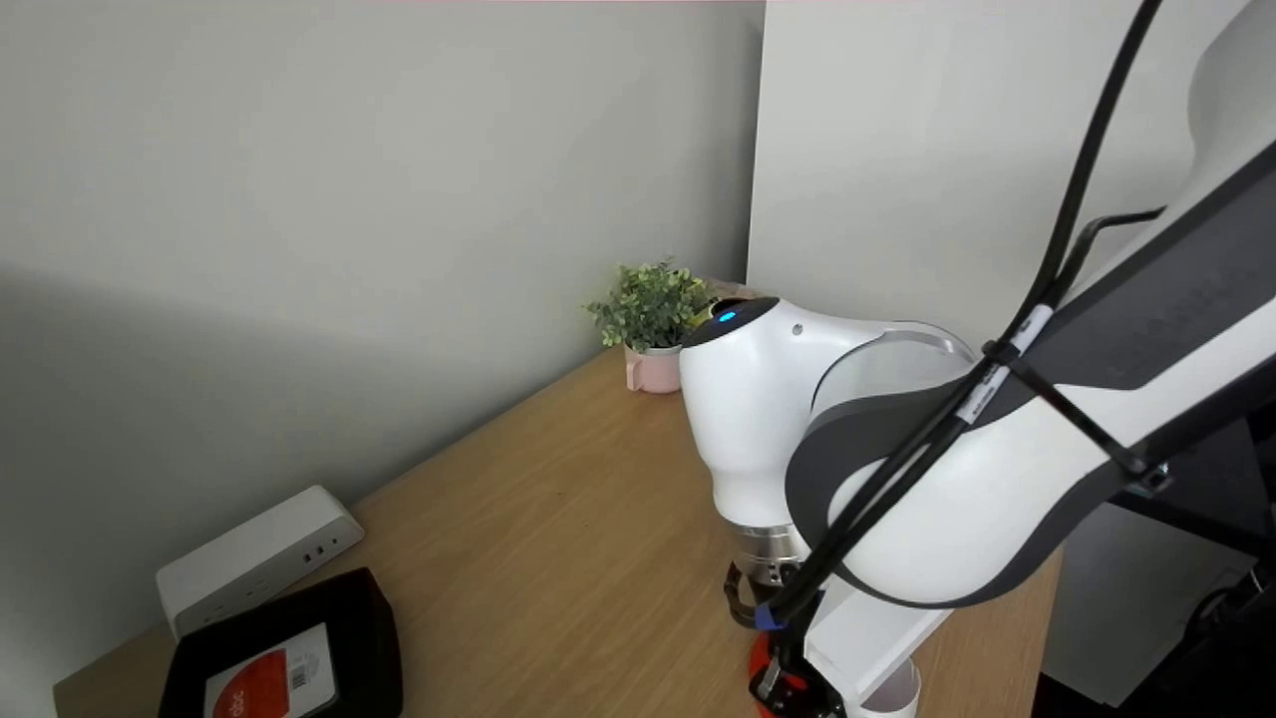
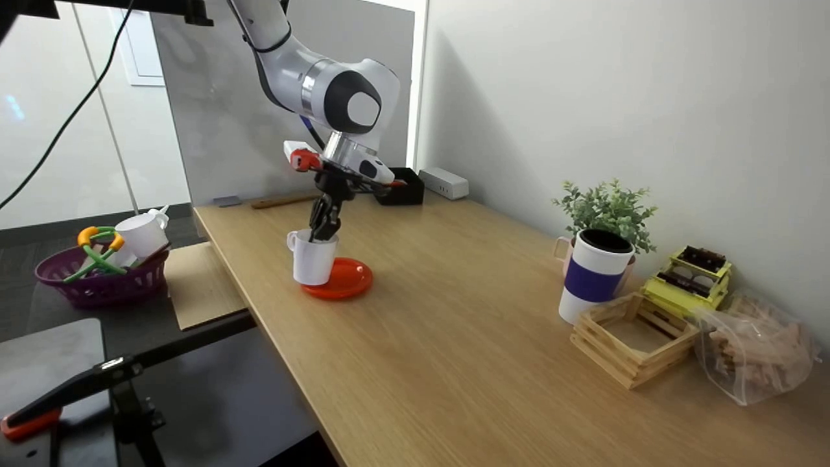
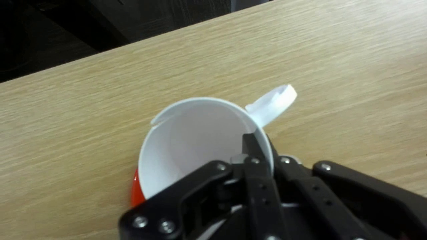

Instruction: Put the white cup on the orange plate

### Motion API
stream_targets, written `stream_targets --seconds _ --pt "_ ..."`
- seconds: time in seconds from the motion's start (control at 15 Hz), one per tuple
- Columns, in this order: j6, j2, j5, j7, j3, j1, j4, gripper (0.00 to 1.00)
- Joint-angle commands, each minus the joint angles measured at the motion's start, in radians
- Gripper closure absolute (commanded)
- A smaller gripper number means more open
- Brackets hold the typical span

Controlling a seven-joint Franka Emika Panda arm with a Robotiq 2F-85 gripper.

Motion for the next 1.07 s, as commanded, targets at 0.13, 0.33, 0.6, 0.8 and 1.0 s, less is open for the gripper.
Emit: stream_targets --seconds 0.13,0.33,0.6,0.8,1.0 --pt "-0.001 -0.041 -0.008 0.041 -0.029 0.02 -0.039 0.99" --pt "0.003 -0.037 -0.015 0.028 -0.027 0.021 -0.031 0.66" --pt "0.004 -0.032 -0.031 0.014 -0.023 0.025 -0.022 0.38" --pt "0.013 -0.046 -0.048 0.025 -0.026 0.039 -0.034 0.18" --pt "0.032 -0.073 -0.065 0.046 -0.03 0.059 -0.059 0.01"
